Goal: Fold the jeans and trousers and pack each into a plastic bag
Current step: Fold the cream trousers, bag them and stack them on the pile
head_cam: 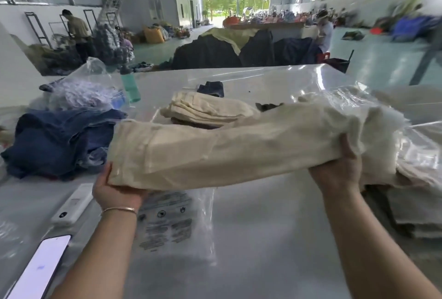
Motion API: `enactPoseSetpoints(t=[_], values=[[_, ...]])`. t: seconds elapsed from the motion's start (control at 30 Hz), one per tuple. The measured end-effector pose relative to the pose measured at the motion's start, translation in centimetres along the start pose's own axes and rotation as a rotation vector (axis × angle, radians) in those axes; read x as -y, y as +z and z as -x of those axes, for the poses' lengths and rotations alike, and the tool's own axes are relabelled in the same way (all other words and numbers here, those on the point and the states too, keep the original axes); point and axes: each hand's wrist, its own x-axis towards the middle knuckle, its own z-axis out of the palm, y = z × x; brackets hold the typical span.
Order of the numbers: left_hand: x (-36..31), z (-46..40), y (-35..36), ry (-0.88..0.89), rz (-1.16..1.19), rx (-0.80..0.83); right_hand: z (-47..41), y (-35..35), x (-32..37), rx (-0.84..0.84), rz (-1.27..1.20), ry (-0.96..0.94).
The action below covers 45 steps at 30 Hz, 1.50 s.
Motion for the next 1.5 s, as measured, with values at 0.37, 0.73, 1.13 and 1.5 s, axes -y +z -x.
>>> enactPoseSetpoints(t=[0.37, 0.73, 1.13, 1.5], values=[[1.0, 1.9, -12.4, -0.207, -0.207, -0.269, 6.5, -9.5, -13.1, -0.498, 0.321, 0.597], [-2.8, 1.4, -11.3, -0.048, -0.145, -0.326, 2.9, -7.8, -9.0, -0.376, -0.001, 0.356], [-5.8, 0.6, -15.9, -0.019, -0.302, -0.445, 10.9, -8.6, -16.3, -0.527, 0.345, 0.502], [-1.5, 3.4, -15.1, 0.201, -1.408, -0.950, 11.1, -9.9, -17.1, -0.664, 0.482, 0.617]])
